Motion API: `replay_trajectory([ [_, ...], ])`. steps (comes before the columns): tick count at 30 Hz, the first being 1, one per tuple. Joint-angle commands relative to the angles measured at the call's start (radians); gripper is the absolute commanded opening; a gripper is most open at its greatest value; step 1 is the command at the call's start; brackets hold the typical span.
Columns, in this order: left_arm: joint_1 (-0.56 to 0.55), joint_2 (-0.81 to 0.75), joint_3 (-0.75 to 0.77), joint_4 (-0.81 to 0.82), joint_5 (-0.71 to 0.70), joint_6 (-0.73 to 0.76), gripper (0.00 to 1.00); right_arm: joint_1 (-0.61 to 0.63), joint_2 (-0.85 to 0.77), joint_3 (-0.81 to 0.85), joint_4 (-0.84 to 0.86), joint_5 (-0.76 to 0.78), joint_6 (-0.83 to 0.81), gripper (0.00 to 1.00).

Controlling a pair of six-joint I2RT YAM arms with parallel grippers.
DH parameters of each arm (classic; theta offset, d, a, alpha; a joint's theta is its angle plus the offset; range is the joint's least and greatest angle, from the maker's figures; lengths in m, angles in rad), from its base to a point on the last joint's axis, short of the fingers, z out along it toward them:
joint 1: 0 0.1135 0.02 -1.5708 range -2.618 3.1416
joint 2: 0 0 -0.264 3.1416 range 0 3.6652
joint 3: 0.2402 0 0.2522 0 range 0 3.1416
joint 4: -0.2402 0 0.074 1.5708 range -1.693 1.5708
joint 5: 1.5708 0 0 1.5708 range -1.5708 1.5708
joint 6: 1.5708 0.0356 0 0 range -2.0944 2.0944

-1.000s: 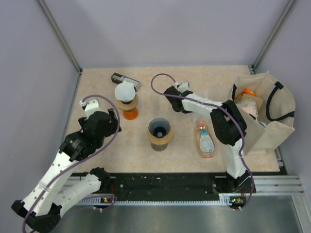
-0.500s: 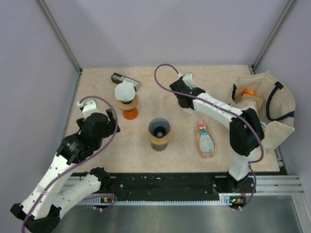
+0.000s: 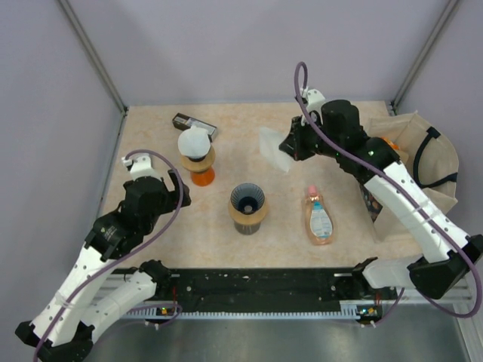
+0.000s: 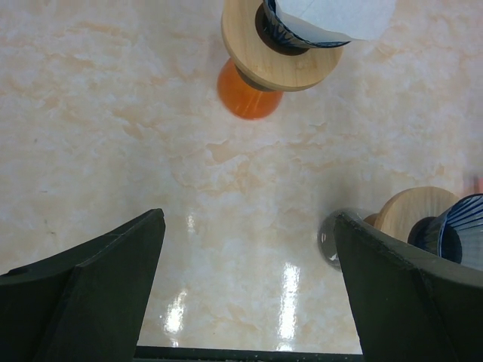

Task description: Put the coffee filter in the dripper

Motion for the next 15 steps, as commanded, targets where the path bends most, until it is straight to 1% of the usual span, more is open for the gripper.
replay_trajectory([
  [1, 0.004, -0.001, -0.001, 0.067, 0.035, 0.026, 0.99, -0.004, 0.023, 0.092, -0.095, -0.357, 0.043, 0.0],
  [4, 0.006, 0.001, 0.002, 0.078, 0.06, 0.035, 0.99, -0.004, 0.034, 0.115, -0.129, -0.449, 0.063, 0.0],
  [7, 0.004, 0.002, 0.004, 0.099, 0.098, 0.04, 0.99, -0.004, 0.057, 0.143, -0.181, -0.491, 0.074, 0.0],
  [10, 0.006, 0.01, 0.011, 0.129, 0.152, 0.038, 0.99, 0.0, 0.085, 0.157, -0.227, -0.506, 0.074, 0.0],
  [12, 0.006, 0.018, 0.027, 0.164, 0.222, 0.031, 0.99, 0.016, 0.106, 0.155, -0.243, -0.499, 0.066, 0.0],
  [15, 0.006, 0.033, 0.053, 0.248, 0.317, 0.026, 0.99, 0.073, 0.148, 0.177, -0.293, -0.43, 0.048, 0.0],
])
